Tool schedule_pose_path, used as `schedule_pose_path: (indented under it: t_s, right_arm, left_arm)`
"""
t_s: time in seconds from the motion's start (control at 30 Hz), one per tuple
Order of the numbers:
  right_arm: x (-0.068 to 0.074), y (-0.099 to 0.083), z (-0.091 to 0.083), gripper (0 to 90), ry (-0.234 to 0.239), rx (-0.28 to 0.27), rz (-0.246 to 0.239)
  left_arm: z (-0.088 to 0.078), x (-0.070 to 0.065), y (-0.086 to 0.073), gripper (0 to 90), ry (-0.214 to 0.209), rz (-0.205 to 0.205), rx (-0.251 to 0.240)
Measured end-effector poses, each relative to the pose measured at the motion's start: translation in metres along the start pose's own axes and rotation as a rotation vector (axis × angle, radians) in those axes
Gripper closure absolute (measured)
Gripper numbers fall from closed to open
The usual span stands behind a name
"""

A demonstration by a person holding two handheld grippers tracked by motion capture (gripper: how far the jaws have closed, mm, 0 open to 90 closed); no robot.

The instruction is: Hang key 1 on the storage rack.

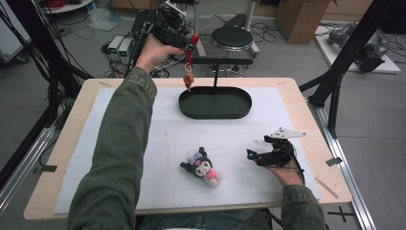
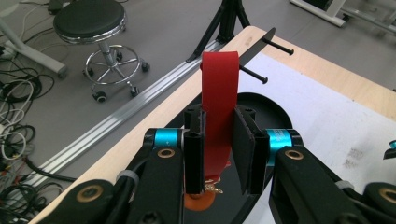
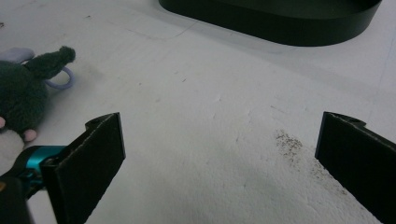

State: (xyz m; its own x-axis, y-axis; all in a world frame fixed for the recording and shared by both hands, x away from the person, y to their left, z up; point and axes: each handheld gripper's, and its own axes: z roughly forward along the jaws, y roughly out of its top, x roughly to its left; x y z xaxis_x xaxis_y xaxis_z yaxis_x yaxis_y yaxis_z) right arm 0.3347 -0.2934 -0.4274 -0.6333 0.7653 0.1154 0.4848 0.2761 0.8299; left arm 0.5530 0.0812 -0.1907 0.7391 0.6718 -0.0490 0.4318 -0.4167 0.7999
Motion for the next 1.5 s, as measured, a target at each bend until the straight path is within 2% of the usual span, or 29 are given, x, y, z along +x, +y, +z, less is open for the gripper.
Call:
schedule_pose_path:
  t_s: [0.2, 0.27, 0.33, 0.4, 0.53, 0.7, 0.8, 1.07, 1.13, 1.17, 1.2, 1.27, 1.3, 1.37, 1.4, 1.43, 1.5]
  right_arm:
    - [-0.001, -0.001, -0.002, 0.5, 0.0, -0.007, 0.011]
    - [-0.002, -0.001, -0.001, 0.5, 0.0, -0.005, 0.01]
    - [-0.002, -0.001, -0.001, 0.5, 0.001, -0.003, 0.007]
    - [-0.002, -0.002, -0.001, 0.5, 0.0, -0.001, 0.014]
    - [-0.003, -0.004, -0.003, 0.5, -0.008, -0.002, 0.017]
    - [-0.003, -0.006, -0.005, 0.5, -0.014, 0.003, 0.021]
    - [-0.003, -0.007, -0.007, 0.5, -0.019, 0.0, 0.024]
    - [-0.005, -0.008, -0.007, 0.5, -0.013, -0.009, 0.037]
    - [-0.005, -0.007, -0.005, 0.5, -0.01, -0.005, 0.037]
    - [-0.005, -0.007, -0.005, 0.5, -0.01, -0.004, 0.039]
    - [-0.005, -0.007, -0.004, 0.5, -0.006, -0.003, 0.034]
    - [-0.004, -0.006, -0.003, 0.5, -0.003, 0.004, 0.036]
    - [-0.004, -0.005, -0.003, 0.5, -0.003, 0.002, 0.03]
    - [-0.003, -0.005, -0.003, 0.5, -0.003, -0.001, 0.032]
    - [-0.003, -0.005, -0.003, 0.5, -0.001, 0.0, 0.033]
    - [-0.003, -0.005, -0.002, 0.5, 0.0, 0.0, 0.034]
    - [-0.003, -0.005, -0.001, 0.5, 0.003, 0.001, 0.035]
  left_arm:
    - [0.011, -0.002, 0.0, 74.8, 0.009, 0.031, 0.0]
    - [0.014, 0.0, 0.0, 74.8, 0.03, 0.019, 0.01]
    - [0.017, 0.004, 0.0, 74.8, 0.046, -0.014, 0.006]
    - [0.017, 0.009, 0.0, 74.8, 0.037, -0.047, -0.01]
    - [0.018, 0.015, -0.001, 74.8, 0.014, -0.078, -0.037]
    - [0.022, 0.016, -0.001, 74.8, 0.06, -0.08, -0.055]
    - [0.026, 0.018, -0.001, 74.8, 0.059, -0.089, -0.08]
    - [0.028, 0.027, -0.003, 74.8, 0.084, -0.11, -0.073]
    - [0.028, 0.03, -0.005, 74.3, 0.08, -0.131, -0.081]
    - [0.028, 0.03, -0.005, 70.0, 0.081, -0.142, -0.09]
    - [0.027, 0.031, -0.005, 59.6, 0.07, -0.17, -0.09]
    - [0.025, 0.033, -0.006, 47.9, 0.015, -0.192, -0.087]
    - [0.023, 0.033, -0.007, 39.5, 0.004, -0.185, -0.088]
    - [0.02, 0.03, -0.008, 24.1, 0.013, -0.14, -0.077]
    - [0.02, 0.028, -0.009, 10.4, 0.018, -0.125, -0.058]
    - [0.019, 0.028, -0.01, 2.1, 0.009, -0.116, -0.034]
    - [0.016, 0.027, -0.013, 1.7, -0.031, -0.097, -0.015]
